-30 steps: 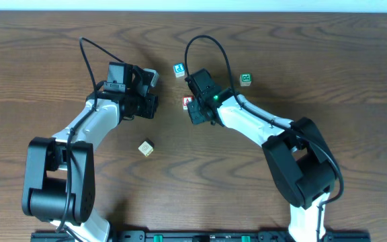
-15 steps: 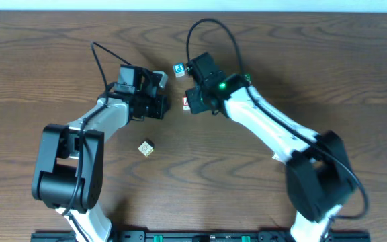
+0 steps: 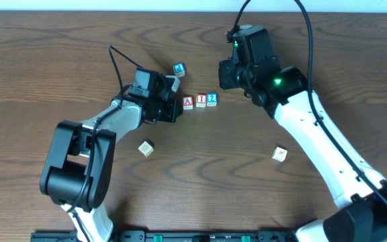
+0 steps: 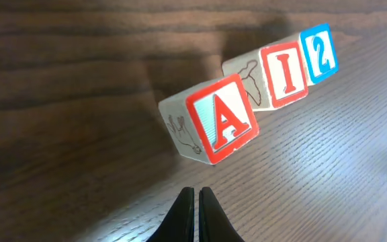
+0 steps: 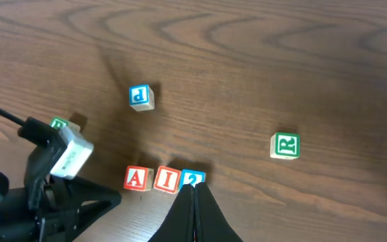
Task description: Spell out Ai2
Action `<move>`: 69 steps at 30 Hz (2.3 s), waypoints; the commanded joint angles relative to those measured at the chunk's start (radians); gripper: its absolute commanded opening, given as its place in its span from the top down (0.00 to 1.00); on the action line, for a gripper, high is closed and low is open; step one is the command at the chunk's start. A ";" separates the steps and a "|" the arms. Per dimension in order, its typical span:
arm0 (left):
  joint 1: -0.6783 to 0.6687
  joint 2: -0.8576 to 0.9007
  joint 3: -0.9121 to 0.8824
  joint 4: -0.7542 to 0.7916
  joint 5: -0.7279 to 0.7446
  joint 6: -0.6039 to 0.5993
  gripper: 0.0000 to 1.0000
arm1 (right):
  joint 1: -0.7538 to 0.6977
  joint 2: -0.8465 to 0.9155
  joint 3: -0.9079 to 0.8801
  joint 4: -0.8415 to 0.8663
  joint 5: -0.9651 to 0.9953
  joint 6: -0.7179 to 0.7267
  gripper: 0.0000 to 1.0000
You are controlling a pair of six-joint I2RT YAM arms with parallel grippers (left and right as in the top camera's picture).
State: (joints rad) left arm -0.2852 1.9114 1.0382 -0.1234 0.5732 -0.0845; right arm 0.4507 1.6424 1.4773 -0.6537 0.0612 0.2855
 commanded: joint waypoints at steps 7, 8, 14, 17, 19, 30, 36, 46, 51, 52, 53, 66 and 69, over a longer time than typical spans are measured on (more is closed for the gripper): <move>-0.031 0.050 -0.005 0.052 -0.046 -0.059 0.94 | -0.007 -0.006 0.015 -0.011 0.011 0.013 0.98; -0.031 0.050 -0.005 0.055 -0.054 -0.059 0.94 | -0.007 -0.006 0.015 -0.013 0.013 0.013 0.98; -0.032 0.050 -0.005 0.078 -0.060 -0.062 0.94 | -0.007 -0.006 0.015 -0.018 0.018 0.013 0.98; -0.032 0.050 -0.005 0.078 -0.060 -0.062 0.94 | -0.007 -0.006 0.015 -0.017 0.018 0.013 0.98; -0.032 0.050 -0.005 0.080 -0.060 -0.062 0.94 | -0.009 -0.006 0.015 -0.016 0.018 0.013 0.99; -0.032 0.050 -0.005 0.104 -0.058 -0.081 0.94 | -0.012 -0.006 0.015 -0.019 0.018 0.013 0.98; -0.042 0.050 -0.005 0.097 -0.049 -0.100 0.94 | -0.012 -0.006 0.015 -0.019 0.018 0.013 0.98; -0.076 0.050 -0.005 0.100 -0.061 -0.111 0.94 | -0.012 -0.006 0.015 -0.021 0.018 0.013 0.99; -0.076 0.050 -0.005 0.104 -0.079 -0.112 0.94 | -0.012 -0.006 0.015 -0.026 0.018 0.013 0.98; -0.076 0.050 -0.005 0.105 -0.080 -0.112 0.94 | -0.012 -0.006 0.015 -0.027 0.018 0.013 0.98; -0.076 0.050 -0.005 0.108 -0.083 -0.113 0.94 | -0.012 -0.006 0.015 -0.028 0.018 0.013 0.98; -0.076 0.050 -0.005 0.148 -0.097 -0.123 0.94 | -0.014 -0.006 0.015 -0.029 0.018 0.005 0.98; -0.076 0.050 -0.005 0.155 -0.102 -0.130 0.94 | -0.017 -0.006 0.015 -0.028 0.018 0.004 0.99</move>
State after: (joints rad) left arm -0.3626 1.9457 1.0382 0.0257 0.4896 -0.2070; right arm 0.4469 1.6424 1.4773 -0.6804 0.0647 0.2852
